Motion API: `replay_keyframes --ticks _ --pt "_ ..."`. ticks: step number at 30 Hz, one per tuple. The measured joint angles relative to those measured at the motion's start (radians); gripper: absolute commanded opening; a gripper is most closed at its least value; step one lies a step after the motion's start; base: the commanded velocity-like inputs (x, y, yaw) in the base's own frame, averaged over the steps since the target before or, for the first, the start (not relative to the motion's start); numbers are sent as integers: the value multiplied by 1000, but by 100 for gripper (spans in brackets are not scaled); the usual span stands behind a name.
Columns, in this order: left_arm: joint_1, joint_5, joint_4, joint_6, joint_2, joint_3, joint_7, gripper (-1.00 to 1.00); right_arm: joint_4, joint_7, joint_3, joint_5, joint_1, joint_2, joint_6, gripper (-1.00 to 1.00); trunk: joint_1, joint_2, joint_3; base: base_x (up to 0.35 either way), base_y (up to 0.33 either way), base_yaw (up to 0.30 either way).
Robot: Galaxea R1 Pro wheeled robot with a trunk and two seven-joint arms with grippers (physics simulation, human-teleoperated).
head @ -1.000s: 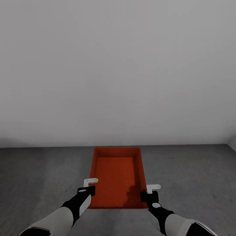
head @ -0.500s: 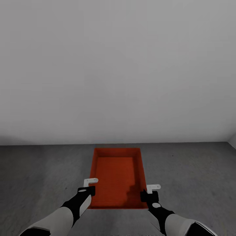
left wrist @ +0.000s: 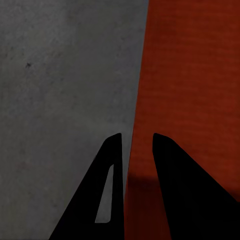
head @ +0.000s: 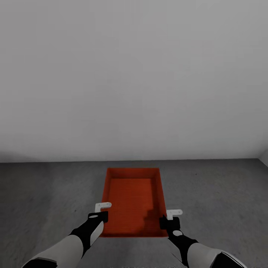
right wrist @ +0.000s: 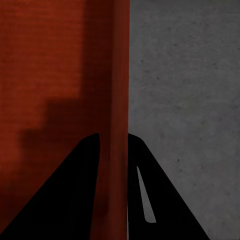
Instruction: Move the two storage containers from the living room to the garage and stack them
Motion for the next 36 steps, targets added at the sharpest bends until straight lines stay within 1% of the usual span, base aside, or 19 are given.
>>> replay_keyframes --ticks 36 --pt "0 0 0 0 0 1 -1 -100 0 2 -3 3 0 -1 0 -100 0 0 -58 0 0 0"
